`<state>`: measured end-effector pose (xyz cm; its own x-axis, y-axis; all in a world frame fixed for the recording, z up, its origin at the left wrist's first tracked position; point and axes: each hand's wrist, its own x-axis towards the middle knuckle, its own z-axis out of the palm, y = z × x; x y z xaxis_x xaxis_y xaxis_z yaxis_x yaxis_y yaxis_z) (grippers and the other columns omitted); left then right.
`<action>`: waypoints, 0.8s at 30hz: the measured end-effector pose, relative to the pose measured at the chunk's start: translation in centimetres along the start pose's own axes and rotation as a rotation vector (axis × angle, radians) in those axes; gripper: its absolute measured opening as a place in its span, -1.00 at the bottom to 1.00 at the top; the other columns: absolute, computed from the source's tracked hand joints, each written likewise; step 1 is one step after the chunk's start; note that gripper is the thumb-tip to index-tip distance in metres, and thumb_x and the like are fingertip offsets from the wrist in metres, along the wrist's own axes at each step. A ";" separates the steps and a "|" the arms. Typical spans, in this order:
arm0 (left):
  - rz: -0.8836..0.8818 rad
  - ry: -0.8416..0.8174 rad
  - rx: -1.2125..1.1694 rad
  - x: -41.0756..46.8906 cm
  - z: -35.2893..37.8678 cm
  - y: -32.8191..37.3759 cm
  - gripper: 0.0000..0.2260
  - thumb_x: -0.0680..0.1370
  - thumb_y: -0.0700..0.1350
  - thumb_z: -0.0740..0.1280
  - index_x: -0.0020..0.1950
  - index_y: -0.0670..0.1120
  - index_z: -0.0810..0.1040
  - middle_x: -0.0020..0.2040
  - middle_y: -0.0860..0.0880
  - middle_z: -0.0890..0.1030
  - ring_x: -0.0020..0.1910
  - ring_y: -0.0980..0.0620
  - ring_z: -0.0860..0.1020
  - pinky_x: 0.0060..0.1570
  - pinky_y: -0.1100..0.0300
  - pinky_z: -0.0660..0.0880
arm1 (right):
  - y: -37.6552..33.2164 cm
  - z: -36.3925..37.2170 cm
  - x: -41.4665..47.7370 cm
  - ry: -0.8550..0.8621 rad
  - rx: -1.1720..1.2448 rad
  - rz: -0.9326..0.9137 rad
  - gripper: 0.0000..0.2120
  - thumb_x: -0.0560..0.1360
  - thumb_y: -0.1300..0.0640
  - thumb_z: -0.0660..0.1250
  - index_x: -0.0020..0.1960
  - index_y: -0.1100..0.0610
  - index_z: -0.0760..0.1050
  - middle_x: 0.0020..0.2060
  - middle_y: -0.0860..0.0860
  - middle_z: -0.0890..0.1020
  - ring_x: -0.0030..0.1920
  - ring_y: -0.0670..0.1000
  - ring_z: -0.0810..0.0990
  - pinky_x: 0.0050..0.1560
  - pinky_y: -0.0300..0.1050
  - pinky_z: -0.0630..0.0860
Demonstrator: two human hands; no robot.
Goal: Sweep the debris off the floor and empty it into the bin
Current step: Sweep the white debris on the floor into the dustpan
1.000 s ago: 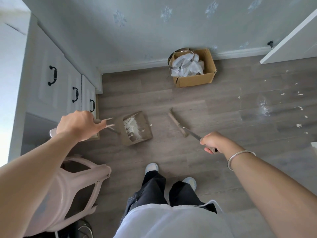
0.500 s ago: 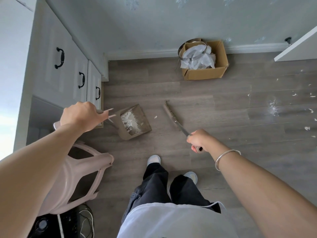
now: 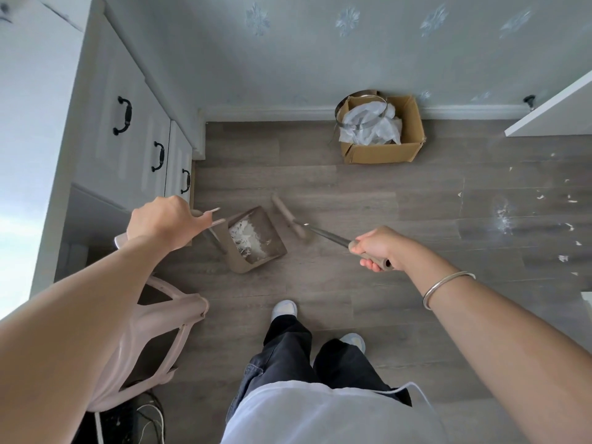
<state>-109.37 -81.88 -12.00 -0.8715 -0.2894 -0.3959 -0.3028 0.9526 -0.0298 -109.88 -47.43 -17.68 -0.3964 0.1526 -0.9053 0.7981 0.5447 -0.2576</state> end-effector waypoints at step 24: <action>0.004 0.003 -0.174 2.5 -0.7 1.2 -0.44 0.49 0.32 0.20 -0.40 -0.15 0.46 -0.44 -0.08 0.53 -0.46 -0.09 0.49 -0.36 0.18 0.38 | 0.4 -1.4 -2.3 -0.084 0.148 -0.079 -0.53 0.56 0.13 0.34 0.45 0.07 0.37 -0.28 0.08 0.54 -0.44 -0.09 0.39 -0.63 -0.36 0.34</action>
<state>-112.17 -81.52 -12.40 -0.8742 -0.2858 -0.3926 -0.3609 0.9233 0.1315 -109.30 -46.37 -15.24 -0.4259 0.0417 -0.9038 0.8266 0.4241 -0.3700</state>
